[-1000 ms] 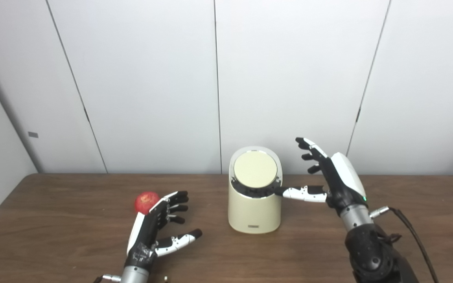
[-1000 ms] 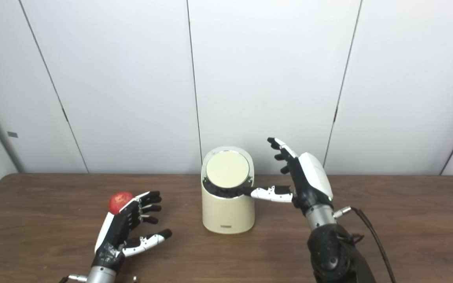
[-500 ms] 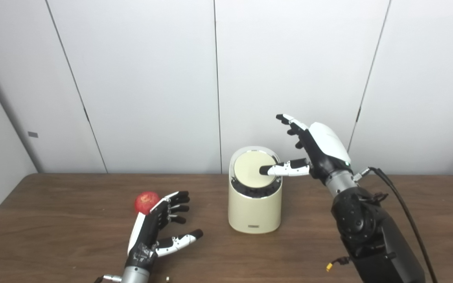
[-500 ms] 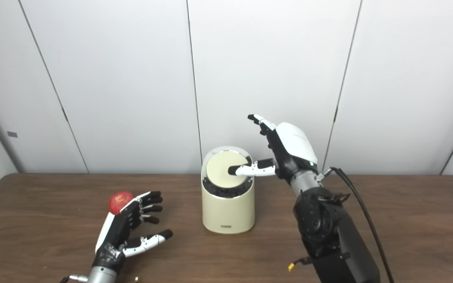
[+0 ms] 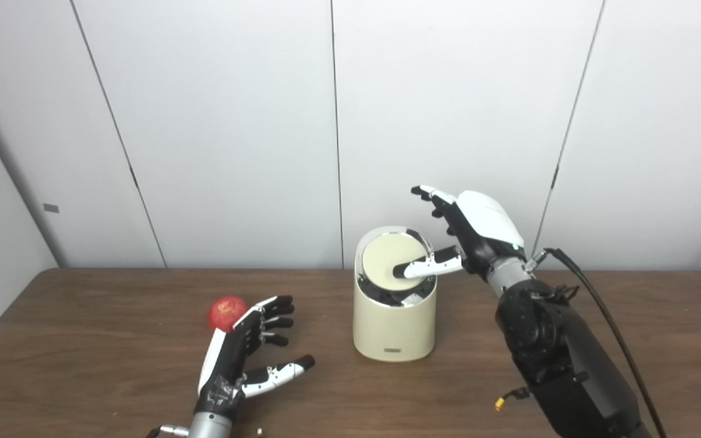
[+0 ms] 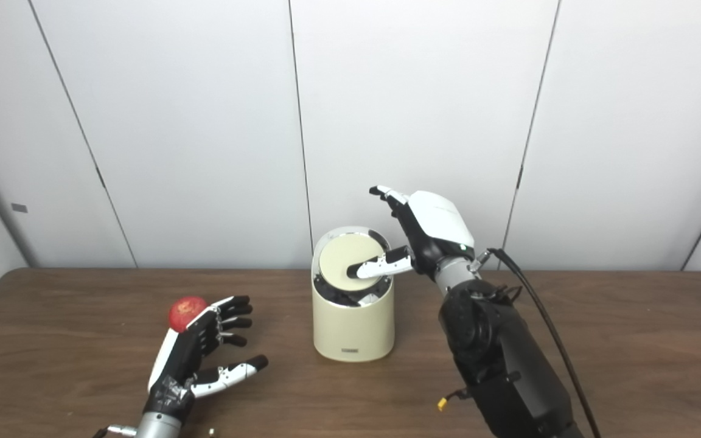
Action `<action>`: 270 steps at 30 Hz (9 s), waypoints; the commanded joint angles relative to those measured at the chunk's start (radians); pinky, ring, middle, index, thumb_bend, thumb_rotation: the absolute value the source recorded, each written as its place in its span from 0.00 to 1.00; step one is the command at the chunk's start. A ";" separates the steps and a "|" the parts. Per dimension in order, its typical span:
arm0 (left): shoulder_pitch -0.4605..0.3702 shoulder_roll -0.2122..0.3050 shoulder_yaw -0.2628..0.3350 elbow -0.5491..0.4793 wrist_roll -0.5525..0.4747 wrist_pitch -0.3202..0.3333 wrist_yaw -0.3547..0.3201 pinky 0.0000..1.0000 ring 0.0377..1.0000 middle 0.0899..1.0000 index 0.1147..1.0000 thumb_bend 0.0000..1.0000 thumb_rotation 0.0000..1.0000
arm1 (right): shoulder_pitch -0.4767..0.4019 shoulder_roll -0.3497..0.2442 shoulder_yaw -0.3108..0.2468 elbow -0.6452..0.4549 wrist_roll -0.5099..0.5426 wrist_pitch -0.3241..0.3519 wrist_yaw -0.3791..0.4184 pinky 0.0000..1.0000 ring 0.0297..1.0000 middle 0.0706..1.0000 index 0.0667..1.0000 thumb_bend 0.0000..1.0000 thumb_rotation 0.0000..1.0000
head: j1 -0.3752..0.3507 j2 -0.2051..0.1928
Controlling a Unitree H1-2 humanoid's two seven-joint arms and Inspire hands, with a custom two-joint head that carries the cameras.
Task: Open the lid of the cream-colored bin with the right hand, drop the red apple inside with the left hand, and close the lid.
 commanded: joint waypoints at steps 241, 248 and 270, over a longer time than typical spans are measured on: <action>-0.234 0.133 -0.140 -0.149 0.468 0.189 0.252 0.41 0.39 0.46 0.45 0.50 0.00 | 0.488 0.066 -0.255 -0.110 0.353 -0.397 -0.276 0.58 0.69 0.83 0.79 0.75 0.14 | 0.104 0.014; -0.292 0.057 -0.155 -0.219 0.495 0.243 0.218 0.43 0.40 0.46 0.45 0.50 0.00 | 0.484 0.084 -0.249 -0.089 0.344 -0.413 -0.296 0.58 0.69 0.82 0.77 0.76 0.10 | 0.080 0.002; -0.412 -0.072 -0.212 -0.022 0.508 0.129 0.271 0.36 0.39 0.46 0.46 0.50 0.00 | 0.473 0.110 -0.235 -0.056 0.335 -0.426 -0.348 0.59 0.69 0.82 0.77 0.76 0.16 | 0.028 -0.013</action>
